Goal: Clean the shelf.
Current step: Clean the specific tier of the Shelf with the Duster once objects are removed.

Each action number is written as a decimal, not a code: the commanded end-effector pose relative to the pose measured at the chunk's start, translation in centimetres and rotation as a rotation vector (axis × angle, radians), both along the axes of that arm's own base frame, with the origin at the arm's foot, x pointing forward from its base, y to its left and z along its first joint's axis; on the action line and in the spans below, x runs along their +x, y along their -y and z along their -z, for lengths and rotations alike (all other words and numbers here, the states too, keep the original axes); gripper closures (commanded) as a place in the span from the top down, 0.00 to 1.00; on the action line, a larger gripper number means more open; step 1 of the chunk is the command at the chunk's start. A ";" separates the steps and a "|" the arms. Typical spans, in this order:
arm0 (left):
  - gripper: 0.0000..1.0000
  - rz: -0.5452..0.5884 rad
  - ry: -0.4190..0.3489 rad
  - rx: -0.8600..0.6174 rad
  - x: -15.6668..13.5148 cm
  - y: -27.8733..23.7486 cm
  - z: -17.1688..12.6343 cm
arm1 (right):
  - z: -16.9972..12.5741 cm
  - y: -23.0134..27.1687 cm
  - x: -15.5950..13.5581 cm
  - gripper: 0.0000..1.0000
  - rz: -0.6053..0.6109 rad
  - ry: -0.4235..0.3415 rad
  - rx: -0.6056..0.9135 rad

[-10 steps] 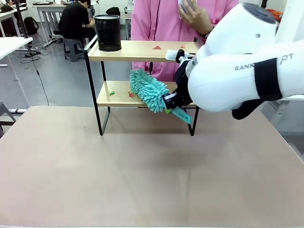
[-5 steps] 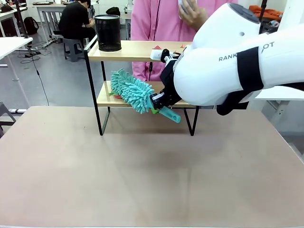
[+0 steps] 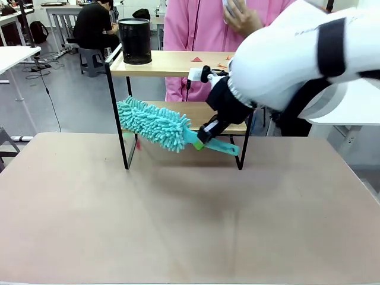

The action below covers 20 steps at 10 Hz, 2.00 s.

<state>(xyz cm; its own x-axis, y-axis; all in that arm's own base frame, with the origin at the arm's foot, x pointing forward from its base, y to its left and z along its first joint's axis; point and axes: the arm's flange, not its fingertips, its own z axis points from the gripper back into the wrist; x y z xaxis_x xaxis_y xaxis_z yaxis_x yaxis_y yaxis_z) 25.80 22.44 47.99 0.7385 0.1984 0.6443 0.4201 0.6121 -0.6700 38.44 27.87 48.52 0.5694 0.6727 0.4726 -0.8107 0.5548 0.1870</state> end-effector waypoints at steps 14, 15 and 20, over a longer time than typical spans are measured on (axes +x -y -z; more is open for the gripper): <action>1.00 0.006 0.024 -0.002 0.0 0.1 -0.1 | -7.4 30.4 -8.8 0.12 0.073 -0.127 0.713; 1.00 0.006 0.024 -0.002 0.0 0.1 -0.1 | -6.9 33.4 -9.9 0.12 0.245 -0.056 0.802; 1.00 0.006 0.024 -0.002 0.0 0.1 -0.1 | -1.4 40.7 -15.0 0.12 1.047 -0.252 0.847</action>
